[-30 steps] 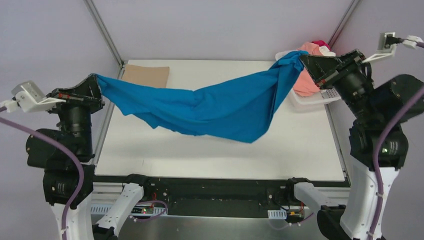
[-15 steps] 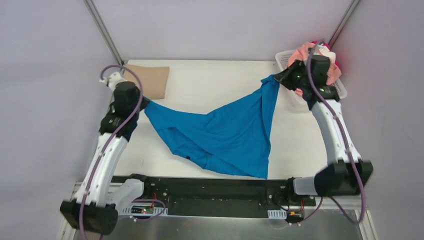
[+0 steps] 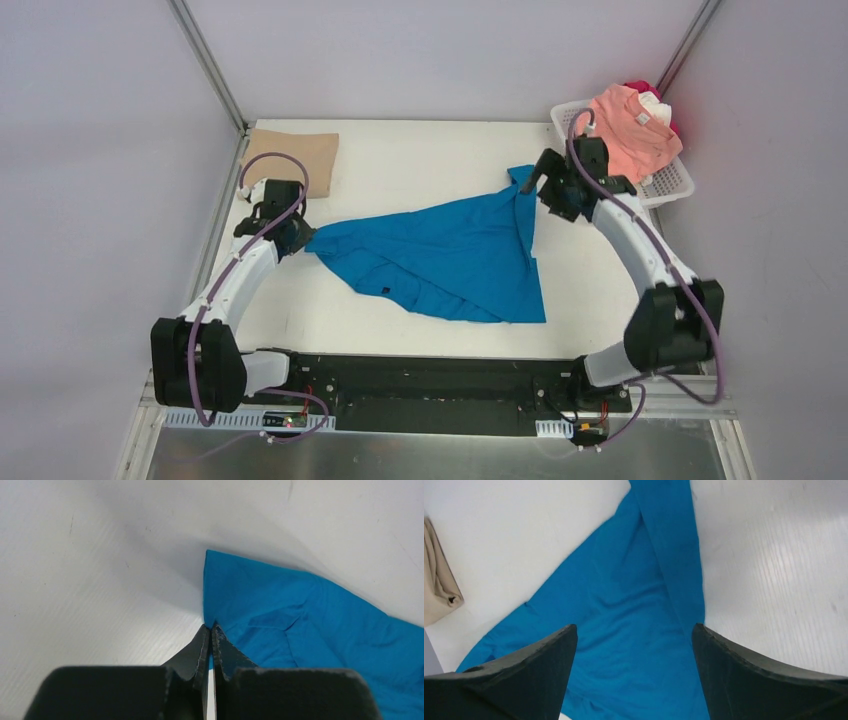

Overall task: Fold and stack the t-shirts
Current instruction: Flatten out the tshirt

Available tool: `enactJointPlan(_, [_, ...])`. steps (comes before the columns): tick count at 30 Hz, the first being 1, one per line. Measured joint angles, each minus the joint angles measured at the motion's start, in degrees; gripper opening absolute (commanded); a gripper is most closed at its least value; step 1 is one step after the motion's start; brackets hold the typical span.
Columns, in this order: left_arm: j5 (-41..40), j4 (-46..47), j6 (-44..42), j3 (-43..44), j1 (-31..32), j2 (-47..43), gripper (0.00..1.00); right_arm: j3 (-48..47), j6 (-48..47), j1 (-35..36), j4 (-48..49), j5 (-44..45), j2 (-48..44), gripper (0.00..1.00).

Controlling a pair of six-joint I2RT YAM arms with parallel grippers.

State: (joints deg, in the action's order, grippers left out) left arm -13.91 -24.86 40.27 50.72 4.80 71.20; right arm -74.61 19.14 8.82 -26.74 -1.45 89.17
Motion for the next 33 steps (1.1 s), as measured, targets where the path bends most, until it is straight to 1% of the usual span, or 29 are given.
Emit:
enactJointPlan(4, [0.1,0.3,0.6,-3.6,0.0,-2.7,0.00,12.6,5.4,5.0,-1.8,4.0,-14.6,0.89])
enactJointPlan(6, [0.2,0.3,0.7,-5.1,0.0,-4.2,0.00,18.8,8.0,7.9,-3.1,4.2,-20.0,0.88])
enactJointPlan(8, [0.3,0.3,0.7,-6.3,0.0,-5.7,0.00,24.2,10.6,11.4,-5.3,4.0,-22.8,0.86])
enactJointPlan(10, [0.4,0.2,0.7,-6.7,0.0,-7.2,0.00,28.6,12.9,14.7,-6.6,3.3,-23.6,0.81])
enactJointPlan(13, [0.5,0.4,0.7,-6.7,0.0,-9.0,0.00,33.6,15.8,17.3,-6.9,0.5,-23.7,0.75])
enactJointPlan(16, [0.5,0.6,0.7,-6.9,0.0,-10.4,0.00,36.5,18.1,19.3,-6.5,-2.2,-23.3,0.72])
enactJointPlan(19, [1.0,0.6,0.7,-7.2,0.0,-10.4,0.00,37.0,19.5,20.8,-5.2,-3.9,-21.4,0.68])
enactJointPlan(26, [1.6,0.6,0.7,-7.4,0.0,-10.4,0.00,38.1,21.3,21.7,-0.3,-5.3,-17.0,0.66])
enactJointPlan(33, [1.9,0.6,0.7,-7.5,0.0,-10.4,0.00,38.4,21.5,22.0,-0.2,-4.6,-16.9,0.66])
